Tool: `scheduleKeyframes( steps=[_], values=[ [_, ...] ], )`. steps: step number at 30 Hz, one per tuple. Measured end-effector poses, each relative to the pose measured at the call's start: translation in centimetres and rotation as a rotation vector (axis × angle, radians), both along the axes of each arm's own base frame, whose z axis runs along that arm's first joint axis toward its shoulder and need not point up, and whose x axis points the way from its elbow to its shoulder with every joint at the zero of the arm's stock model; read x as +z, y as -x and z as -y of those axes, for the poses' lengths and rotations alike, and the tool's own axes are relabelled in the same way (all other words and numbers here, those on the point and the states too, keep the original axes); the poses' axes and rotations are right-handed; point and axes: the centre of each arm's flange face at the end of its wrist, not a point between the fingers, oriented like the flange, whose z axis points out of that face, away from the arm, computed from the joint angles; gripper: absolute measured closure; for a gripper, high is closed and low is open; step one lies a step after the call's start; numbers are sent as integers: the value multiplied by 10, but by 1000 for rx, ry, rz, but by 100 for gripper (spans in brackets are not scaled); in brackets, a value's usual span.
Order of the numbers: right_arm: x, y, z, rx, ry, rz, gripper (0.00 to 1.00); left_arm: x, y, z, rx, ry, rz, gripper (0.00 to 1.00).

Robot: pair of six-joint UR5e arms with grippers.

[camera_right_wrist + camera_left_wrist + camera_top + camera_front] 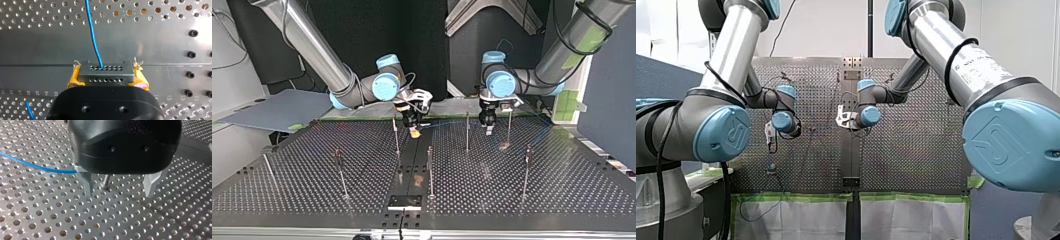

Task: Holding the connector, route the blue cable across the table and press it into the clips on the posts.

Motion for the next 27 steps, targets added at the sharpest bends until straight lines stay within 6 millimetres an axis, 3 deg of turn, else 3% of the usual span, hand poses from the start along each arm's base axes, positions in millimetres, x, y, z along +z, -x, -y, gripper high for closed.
scheduleKeyframes(
  steps=[6, 15, 27],
  values=[
    [0, 0, 0, 0, -2, 2, 100, 9, 12, 0, 35, -16, -25, 0],
    [-1, 2, 1, -4, -8, 0, 100, 23, 48, 9, 24, -36, -34, 0],
    [-1, 10, 3, -12, -39, -30, 100, 41, 89, 45, 1, -41, -20, 0]
  ],
)
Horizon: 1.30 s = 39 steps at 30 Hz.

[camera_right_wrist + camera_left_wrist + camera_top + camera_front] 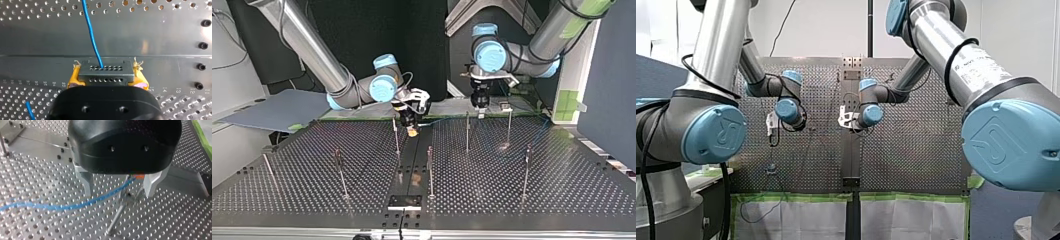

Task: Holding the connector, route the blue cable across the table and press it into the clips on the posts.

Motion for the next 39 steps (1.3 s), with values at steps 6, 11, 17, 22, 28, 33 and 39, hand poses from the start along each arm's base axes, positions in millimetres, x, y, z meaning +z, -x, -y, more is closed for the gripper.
scheduleKeyframes(
  steps=[6, 11, 17, 22, 28, 33, 39],
  values=[
    [5, 1, 0, -1, 1, -1, 100, -1, 17, 24, -32, -21, -21, 0],
    [13, 2, -1, -1, 4, 0, 100, -3, 30, 42, -75, -23, -30, 0],
    [24, 3, -2, -1, 11, 5, 100, -3, 35, 61, -92, 20, 3, 0],
    [26, 4, -7, 5, -1, -19, 100, -8, 30, 86, -121, 57, 39, 0],
    [33, 5, -15, 15, 0, -36, 100, -15, 12, 98, -100, 76, 58, 0],
    [38, 7, -18, 15, 3, -37, 100, -14, -4, 97, -69, 88, 65, 0],
    [51, 9, -19, 15, 16, -25, 100, -12, -13, 92, -70, 107, 74, 0]
  ],
)
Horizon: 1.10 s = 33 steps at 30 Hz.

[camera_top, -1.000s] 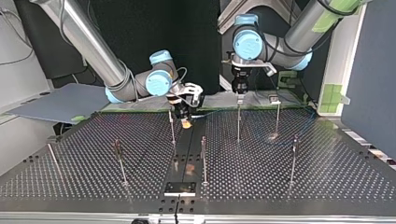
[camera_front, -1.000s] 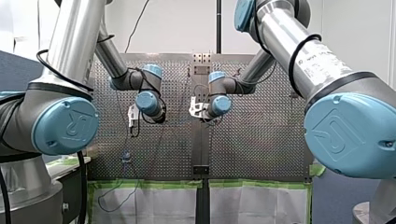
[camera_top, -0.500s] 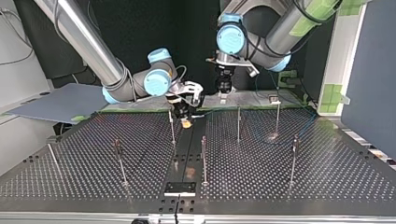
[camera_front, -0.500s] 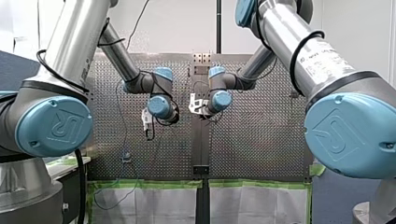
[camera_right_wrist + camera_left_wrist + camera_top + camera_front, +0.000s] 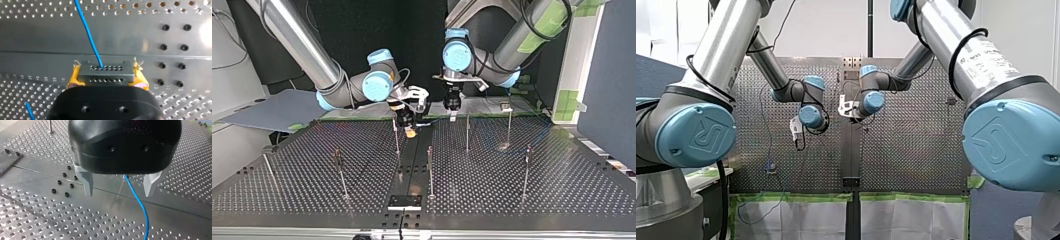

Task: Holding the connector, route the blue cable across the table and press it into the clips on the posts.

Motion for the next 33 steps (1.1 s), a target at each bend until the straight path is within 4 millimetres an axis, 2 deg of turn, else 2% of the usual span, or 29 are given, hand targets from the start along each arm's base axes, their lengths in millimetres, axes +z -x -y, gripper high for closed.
scheduleKeyframes(
  steps=[8, 13, 17, 33],
  values=[
    [4, -1, -2, 3, 4, 6, 100, -10, -15, 11, -47, 20, -8, 0],
    [4, -2, -3, 12, 3, 8, 100, -17, -37, 11, -7, 47, 3, 0],
    [4, -3, -3, 15, 3, 9, 100, -14, -51, 10, 9, 59, 14, 0],
    [4, -1, -1, 10, 3, 12, 100, -15, -56, 11, 6, 66, 19, 0]
  ],
)
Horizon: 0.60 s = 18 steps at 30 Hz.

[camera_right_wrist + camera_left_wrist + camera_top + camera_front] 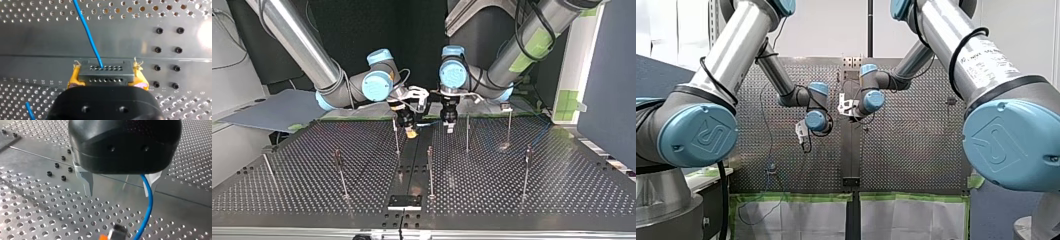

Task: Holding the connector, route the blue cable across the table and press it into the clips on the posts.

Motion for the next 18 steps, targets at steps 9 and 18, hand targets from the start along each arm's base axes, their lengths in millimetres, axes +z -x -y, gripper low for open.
scheduleKeyframes(
  steps=[9, 18],
  values=[
    [0, 1, 1, -1, 0, 1, 100, -15, -25, 8, -5, 9, 13, 0],
    [0, 5, 8, -7, 4, 8, 100, -27, -42, 6, 24, 5, 22, 0]
  ],
)
